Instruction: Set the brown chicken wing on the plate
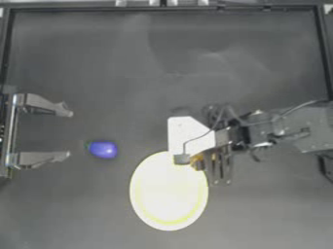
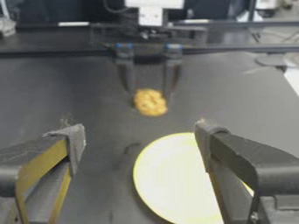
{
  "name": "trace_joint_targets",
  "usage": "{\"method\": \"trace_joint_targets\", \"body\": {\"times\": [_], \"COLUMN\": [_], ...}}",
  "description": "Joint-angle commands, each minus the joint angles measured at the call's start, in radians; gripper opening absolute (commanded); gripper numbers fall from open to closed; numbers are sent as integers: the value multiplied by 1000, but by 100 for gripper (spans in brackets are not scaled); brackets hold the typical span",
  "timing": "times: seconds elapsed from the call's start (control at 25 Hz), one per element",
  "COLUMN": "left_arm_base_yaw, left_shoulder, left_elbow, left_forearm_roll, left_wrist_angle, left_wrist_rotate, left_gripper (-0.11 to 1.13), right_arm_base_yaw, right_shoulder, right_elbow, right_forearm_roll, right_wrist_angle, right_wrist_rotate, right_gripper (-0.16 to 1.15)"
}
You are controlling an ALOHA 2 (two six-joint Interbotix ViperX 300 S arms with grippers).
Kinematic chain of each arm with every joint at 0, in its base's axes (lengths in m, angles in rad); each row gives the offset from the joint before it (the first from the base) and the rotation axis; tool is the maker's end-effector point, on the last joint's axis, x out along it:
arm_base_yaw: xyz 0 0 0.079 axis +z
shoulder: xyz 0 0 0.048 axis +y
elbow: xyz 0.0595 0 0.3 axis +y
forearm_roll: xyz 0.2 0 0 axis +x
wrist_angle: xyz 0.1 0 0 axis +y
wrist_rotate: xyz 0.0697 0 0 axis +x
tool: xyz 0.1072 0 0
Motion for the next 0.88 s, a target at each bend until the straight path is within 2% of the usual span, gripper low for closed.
{"method": "trace_joint_targets", "body": {"times": [0.04, 0.28, 0.44, 0.88], "left_arm_base_yaw": [3, 3, 3, 9], "left_shoulder": [20, 32, 35, 35], "left_elbow": [-23, -26, -28, -25], "left_forearm_roll": [-2, -2, -2, -2], "left_wrist_angle": [-3, -5, -3, -3], "left_wrist_rotate": [-2, -2, 0, 0], "left_gripper": [103, 103, 103, 103], "right_arm_base_yaw": [25, 46, 44, 58], "right_shoulder": [48, 172, 218, 281], "right_elbow": [-86, -189, -219, -236], "right_forearm_roll": [37, 130, 184, 221], "right_wrist_angle": [-6, -3, -5, -11], "right_wrist_rotate": [-29, -124, -179, -190], "right_gripper": [39, 39, 39, 39]}}
